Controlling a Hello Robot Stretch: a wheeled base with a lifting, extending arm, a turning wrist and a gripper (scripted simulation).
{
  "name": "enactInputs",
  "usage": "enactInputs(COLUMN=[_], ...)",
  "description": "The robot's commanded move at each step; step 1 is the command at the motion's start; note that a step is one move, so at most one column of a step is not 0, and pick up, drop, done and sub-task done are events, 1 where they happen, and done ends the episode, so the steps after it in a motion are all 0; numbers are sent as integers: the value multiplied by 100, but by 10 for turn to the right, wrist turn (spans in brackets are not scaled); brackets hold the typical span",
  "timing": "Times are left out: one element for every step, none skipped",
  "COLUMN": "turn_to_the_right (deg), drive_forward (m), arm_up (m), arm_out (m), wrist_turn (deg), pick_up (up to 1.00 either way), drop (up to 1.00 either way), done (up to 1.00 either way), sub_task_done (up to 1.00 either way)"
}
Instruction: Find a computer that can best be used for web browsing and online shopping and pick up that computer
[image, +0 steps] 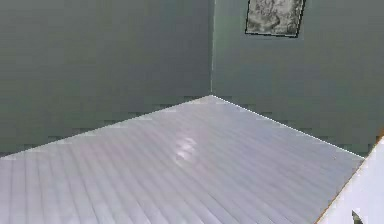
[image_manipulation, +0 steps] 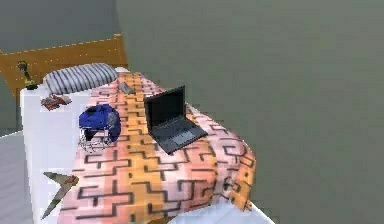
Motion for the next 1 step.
enactInputs(turn_to_the_right=[450], drive_forward=[0], arm_up=[0], arm_out=[0], wrist_turn=[0], pick_up=[0], drop=[0], done=[0], sub_task_done=[0])
